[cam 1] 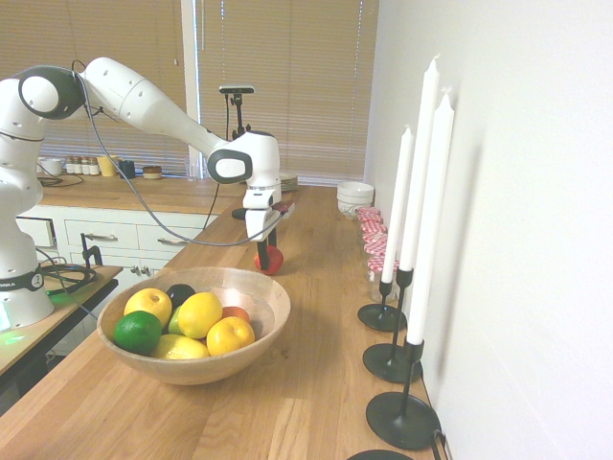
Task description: Take red apple out of the basket
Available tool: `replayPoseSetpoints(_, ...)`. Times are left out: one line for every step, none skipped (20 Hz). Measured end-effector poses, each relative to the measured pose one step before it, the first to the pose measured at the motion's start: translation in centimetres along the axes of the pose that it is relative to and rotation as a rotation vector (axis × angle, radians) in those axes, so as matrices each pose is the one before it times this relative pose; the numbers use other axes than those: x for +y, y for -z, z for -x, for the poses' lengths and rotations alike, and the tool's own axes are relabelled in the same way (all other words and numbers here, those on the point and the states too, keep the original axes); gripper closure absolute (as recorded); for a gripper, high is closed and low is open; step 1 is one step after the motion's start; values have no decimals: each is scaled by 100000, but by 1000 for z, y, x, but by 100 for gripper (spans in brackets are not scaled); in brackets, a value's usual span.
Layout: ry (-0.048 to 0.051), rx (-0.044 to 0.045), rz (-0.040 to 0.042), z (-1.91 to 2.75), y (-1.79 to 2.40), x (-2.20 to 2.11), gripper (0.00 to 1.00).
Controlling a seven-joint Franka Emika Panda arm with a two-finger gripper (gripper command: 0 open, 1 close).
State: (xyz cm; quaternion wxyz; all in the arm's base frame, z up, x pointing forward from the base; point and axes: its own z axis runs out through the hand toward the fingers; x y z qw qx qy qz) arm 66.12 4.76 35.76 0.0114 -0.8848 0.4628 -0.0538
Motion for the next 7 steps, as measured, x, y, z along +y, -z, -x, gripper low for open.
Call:
replayPoseSetpoints(-227,-150,-91,-36,-1,20,0)
replayPoseSetpoints(-234,-183,-98,-25,-3,15,0)
replayPoseSetpoints(-177,-194,-30,-5,-42,8,0)
replayPoseSetpoints(-133,-209,158,-12,-152,21,0)
replayPoseSetpoints(-60,-194,342,-13,-257,30,0)
replayPoseSetpoints(-47,-176,338,-15,-255,30,0)
replayPoseSetpoints(-68,-170,231,-12,-185,22,0)
